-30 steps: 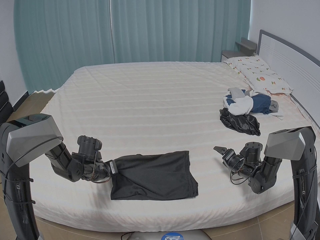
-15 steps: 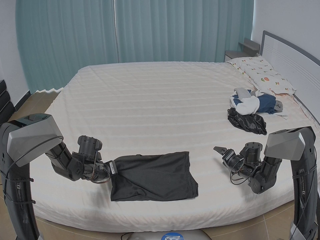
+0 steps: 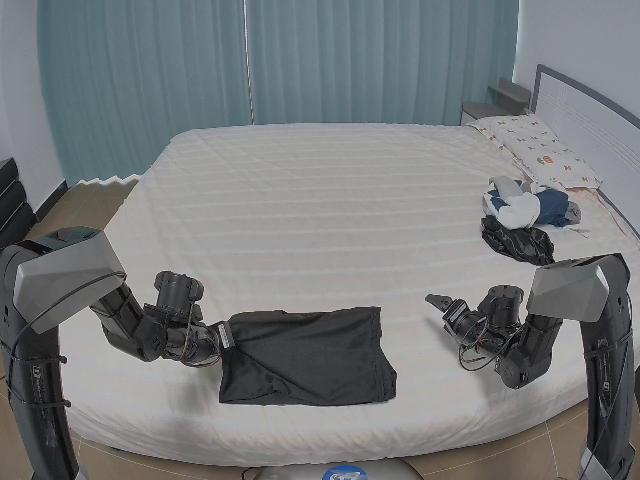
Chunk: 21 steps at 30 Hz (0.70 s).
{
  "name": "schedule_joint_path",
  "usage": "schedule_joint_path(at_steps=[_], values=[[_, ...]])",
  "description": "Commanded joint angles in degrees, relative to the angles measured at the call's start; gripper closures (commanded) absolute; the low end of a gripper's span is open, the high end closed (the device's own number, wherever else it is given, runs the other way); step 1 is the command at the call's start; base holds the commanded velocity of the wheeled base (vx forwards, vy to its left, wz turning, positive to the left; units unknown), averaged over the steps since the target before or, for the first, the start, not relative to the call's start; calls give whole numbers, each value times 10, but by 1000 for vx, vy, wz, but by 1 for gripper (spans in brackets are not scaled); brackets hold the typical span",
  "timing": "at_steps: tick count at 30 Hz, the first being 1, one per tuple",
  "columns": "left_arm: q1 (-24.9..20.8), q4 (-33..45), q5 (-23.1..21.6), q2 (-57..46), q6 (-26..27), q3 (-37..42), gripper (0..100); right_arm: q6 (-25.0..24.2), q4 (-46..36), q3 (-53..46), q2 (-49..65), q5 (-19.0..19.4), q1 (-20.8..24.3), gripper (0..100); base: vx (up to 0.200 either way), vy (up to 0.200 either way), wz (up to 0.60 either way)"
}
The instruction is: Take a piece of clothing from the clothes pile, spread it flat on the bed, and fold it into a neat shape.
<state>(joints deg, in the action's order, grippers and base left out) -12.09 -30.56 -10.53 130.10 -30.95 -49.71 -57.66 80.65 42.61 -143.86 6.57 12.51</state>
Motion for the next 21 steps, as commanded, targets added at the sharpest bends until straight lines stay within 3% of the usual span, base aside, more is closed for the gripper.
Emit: schedule_joint_path(at_steps=[1, 6, 7, 21], values=[[1, 2, -4, -8, -3, 2, 100, 0, 0, 1, -1, 0, 0, 0, 0, 0, 0], [-3, 49, -2, -2, 0, -11, 100, 3, 0, 1, -1, 0, 0, 0, 0, 0, 0], [-1, 48, -2, -2, 0, -13, 0, 4, 0, 1, -2, 0, 0, 0, 0, 0, 0], [5, 18, -2, 5, -7, -37, 0, 5, 0, 2, -3, 1, 0, 0, 0, 0, 0]])
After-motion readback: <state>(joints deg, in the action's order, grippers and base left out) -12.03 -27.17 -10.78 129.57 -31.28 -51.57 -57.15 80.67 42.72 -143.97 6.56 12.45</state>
